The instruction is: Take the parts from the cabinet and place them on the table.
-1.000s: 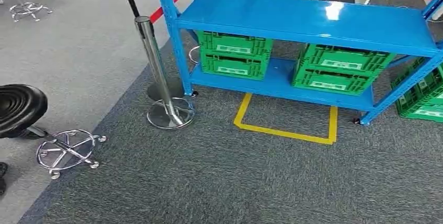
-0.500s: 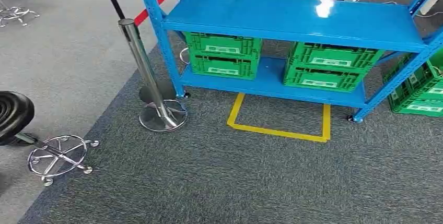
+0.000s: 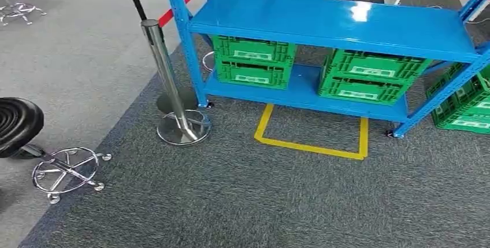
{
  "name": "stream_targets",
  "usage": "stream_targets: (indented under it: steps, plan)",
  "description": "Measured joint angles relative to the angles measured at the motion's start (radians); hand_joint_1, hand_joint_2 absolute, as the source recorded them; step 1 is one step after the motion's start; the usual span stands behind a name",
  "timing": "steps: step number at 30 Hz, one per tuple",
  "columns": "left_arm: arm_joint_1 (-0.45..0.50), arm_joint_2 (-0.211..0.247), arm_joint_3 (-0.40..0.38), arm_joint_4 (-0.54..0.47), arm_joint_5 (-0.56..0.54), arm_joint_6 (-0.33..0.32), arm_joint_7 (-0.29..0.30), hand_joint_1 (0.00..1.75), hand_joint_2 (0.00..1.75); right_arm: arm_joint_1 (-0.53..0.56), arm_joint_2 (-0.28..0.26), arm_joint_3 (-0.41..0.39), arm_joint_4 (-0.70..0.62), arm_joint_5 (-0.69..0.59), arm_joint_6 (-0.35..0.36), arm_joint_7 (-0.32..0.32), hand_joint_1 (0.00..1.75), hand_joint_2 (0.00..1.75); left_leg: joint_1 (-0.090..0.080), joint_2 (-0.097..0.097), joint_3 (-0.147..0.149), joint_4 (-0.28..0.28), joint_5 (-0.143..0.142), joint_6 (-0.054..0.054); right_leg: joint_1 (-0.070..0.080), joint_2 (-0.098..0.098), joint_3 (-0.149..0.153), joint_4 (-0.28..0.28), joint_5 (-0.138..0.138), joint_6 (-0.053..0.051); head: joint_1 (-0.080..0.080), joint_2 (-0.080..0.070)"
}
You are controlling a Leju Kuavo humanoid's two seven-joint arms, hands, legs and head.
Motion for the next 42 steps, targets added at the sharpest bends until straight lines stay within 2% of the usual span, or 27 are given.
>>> stream_targets:
  steps: [1,2,5,10,12,13,26,27,28,30,32,33,34,35,37,38,39,40,41,42]
  plan:
    - [0.0,0.0,0.0,0.0,0.0,0.0,0.0,0.0,0.0,0.002,0.0,-0.001,0.0,0.0,0.0,0.001,0.0,0.0,-0.001,0.0,-0.002,0.002,0.0,0.0,-0.003,0.0,-0.001,-0.003,0.006,-0.002,-0.004,0.0]
    - [0.0,0.002,0.0,0.0,0.0,0.0,0.0,0.0,0.0,0.005,0.0,-0.003,0.0,0.001,0.001,0.001,0.0,0.0,-0.001,0.0,-0.002,0.002,0.004,0.018,-0.002,0.0,0.0,-0.002,0.007,0.001,-0.003,0.0]
    - [0.0,0.002,0.002,0.0,0.0,0.0,0.0,0.0,0.0,0.005,0.0,-0.005,0.0,0.002,0.001,0.002,0.0,0.0,0.0,0.0,-0.001,-0.002,0.004,0.02,0.002,0.001,0.0,-0.002,0.005,-0.003,-0.003,0.0]
    - [0.0,0.001,0.004,0.0,0.0,0.0,-0.001,0.0,0.0,0.003,0.0,-0.011,0.0,0.002,0.007,0.002,0.0,0.0,0.004,0.0,0.0,-0.005,0.006,0.012,0.007,-0.001,0.0,-0.001,0.002,-0.009,-0.003,0.0]
    - [0.0,0.001,0.005,0.0,0.0,0.0,-0.002,0.0,0.0,0.003,0.0,-0.012,0.0,0.003,0.011,0.002,0.0,0.0,0.006,0.0,-0.001,-0.007,0.005,-0.007,0.008,-0.001,0.0,0.0,0.001,-0.011,-0.003,0.0]
    - [0.0,0.0,0.005,0.0,0.0,0.0,-0.002,0.0,0.0,0.003,0.0,-0.013,0.0,0.003,0.014,0.002,0.0,0.0,0.007,0.0,-0.001,-0.007,0.005,-0.008,0.008,-0.001,0.001,0.0,0.001,-0.011,-0.002,0.0]
    - [0.0,0.0,0.006,0.0,0.0,-0.003,-0.005,0.0,0.0,0.003,0.0,-0.056,0.0,0.003,0.042,0.008,0.0,0.0,0.001,0.0,0.0,-0.006,0.005,-0.008,0.002,-0.001,0.001,-0.001,0.002,-0.011,-0.002,0.0]
    - [0.0,0.001,0.006,0.0,0.0,-0.002,-0.005,0.0,0.0,0.003,0.0,-0.059,0.0,0.003,0.044,0.008,0.0,0.0,-0.001,0.0,0.0,-0.003,0.003,-0.006,-0.001,-0.001,0.002,-0.004,0.004,-0.008,-0.002,0.0]
    - [0.0,0.002,0.005,0.0,0.0,-0.002,-0.005,0.0,0.0,0.003,0.004,-0.062,0.0,0.003,0.047,0.01,0.0,0.0,-0.003,0.0,-0.002,0.002,0.0,0.003,-0.004,-0.002,0.002,-0.005,0.006,-0.002,-0.003,0.0]
    - [0.001,0.003,0.005,0.0,0.0,-0.002,-0.006,0.0,0.0,0.003,0.006,-0.063,0.0,0.003,0.051,0.01,0.0,0.0,-0.004,0.0,-0.003,0.002,-0.002,0.007,-0.004,-0.002,0.003,-0.005,0.006,-0.001,-0.002,0.0]
    - [0.001,0.003,0.005,0.0,0.0,-0.002,-0.006,0.0,0.0,0.003,0.008,-0.063,0.0,0.003,0.052,0.011,0.0,0.0,-0.006,0.0,-0.004,-0.002,0.002,0.013,-0.005,-0.002,0.005,-0.013,0.011,0.006,-0.003,0.0]
    - [0.0,0.002,0.005,0.0,0.0,-0.002,-0.006,0.0,0.0,0.002,0.008,-0.063,-0.002,0.003,0.052,0.011,0.0,0.0,-0.001,0.0,0.002,-0.022,0.012,0.019,0.0,-0.002,0.009,-0.017,0.011,0.012,-0.002,0.0]
    - [0.0,0.0,0.005,0.0,0.0,-0.002,-0.006,0.0,0.0,0.003,0.008,-0.065,-0.003,0.003,0.052,0.011,0.0,0.0,0.006,0.004,0.011,-0.034,0.02,0.02,-0.001,0.0,-0.001,-0.002,-0.003,0.011,-0.001,0.0]
    - [0.0,0.0,0.005,0.0,0.0,-0.002,-0.006,0.0,0.0,0.003,0.008,-0.067,-0.003,0.003,0.052,0.011,0.0,0.0,0.008,0.004,0.011,-0.038,0.024,0.026,0.0,0.001,-0.023,0.041,-0.034,0.012,0.004,0.0]
    - [0.001,0.0,0.005,0.0,0.0,-0.002,-0.006,0.0,0.0,0.003,0.008,-0.069,-0.003,0.003,0.052,0.011,0.0,0.0,0.008,0.005,0.01,-0.038,0.024,0.026,-0.004,0.0,-0.103,0.21,-0.112,0.018,0.005,0.0]
    - [0.001,0.0,0.006,0.0,0.0,-0.002,-0.006,0.0,0.0,0.004,0.008,-0.07,-0.003,0.003,0.052,0.011,0.0,0.0,0.007,0.006,0.009,-0.037,0.023,0.026,-0.005,0.0,-0.138,0.279,-0.134,0.021,0.006,0.0]
    - [0.001,0.0,0.006,0.0,0.0,-0.002,-0.006,0.0,0.0,0.006,0.009,-0.07,-0.003,0.003,0.052,0.013,0.0,0.0,0.007,0.006,0.01,-0.037,0.022,0.025,-0.006,0.0,-0.151,0.298,-0.128,0.023,0.005,0.0]
    - [0.002,0.0,0.006,0.0,0.0,-0.002,-0.006,0.0,0.0,0.006,0.008,-0.071,-0.003,0.003,0.052,0.014,0.0,0.0,0.008,0.005,0.012,-0.037,0.021,0.023,-0.008,0.0,-0.14,0.271,-0.099,0.025,0.006,0.0]
    - [0.001,-0.002,0.005,0.0,0.0,-0.002,-0.006,0.0,0.0,0.006,0.008,-0.071,-0.004,0.003,0.052,0.014,0.0,0.0,0.01,0.005,0.015,-0.035,0.017,0.018,-0.01,-0.001,-0.106,0.199,-0.052,0.027,0.006,0.0]
    - [0.001,-0.004,0.005,0.0,0.0,-0.002,-0.006,0.0,0.0,0.005,0.008,-0.072,-0.005,0.003,0.052,0.014,0.0,0.0,0.014,0.004,0.02,-0.033,0.013,0.012,-0.013,-0.003,-0.056,0.098,0.0,0.028,0.006,0.0]
